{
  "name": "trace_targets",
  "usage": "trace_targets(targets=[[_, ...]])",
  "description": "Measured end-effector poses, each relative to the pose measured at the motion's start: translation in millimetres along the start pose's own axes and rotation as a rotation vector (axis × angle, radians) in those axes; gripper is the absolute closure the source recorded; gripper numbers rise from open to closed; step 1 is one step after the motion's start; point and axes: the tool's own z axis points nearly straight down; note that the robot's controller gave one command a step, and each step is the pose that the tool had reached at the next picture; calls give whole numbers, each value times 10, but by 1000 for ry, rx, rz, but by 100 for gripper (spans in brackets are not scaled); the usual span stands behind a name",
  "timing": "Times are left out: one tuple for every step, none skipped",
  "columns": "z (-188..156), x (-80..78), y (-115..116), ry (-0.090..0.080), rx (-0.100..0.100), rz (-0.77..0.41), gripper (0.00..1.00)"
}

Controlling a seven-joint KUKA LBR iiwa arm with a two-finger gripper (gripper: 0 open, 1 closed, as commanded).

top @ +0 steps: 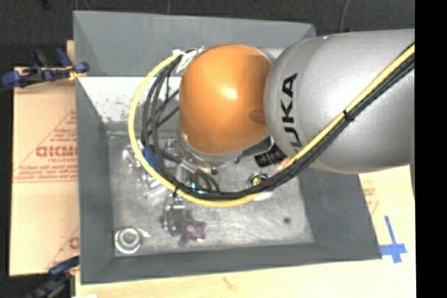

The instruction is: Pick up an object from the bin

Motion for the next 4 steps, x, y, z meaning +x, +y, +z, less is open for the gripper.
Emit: trace_targets(targets=[[1089,58,225,1,1,10,0],[1677,-6,406,-23,-3,-308,0],[1654,-7,-110,-20,1,-624,0],[1688,-103,-99,-11,-4,-516,0]])
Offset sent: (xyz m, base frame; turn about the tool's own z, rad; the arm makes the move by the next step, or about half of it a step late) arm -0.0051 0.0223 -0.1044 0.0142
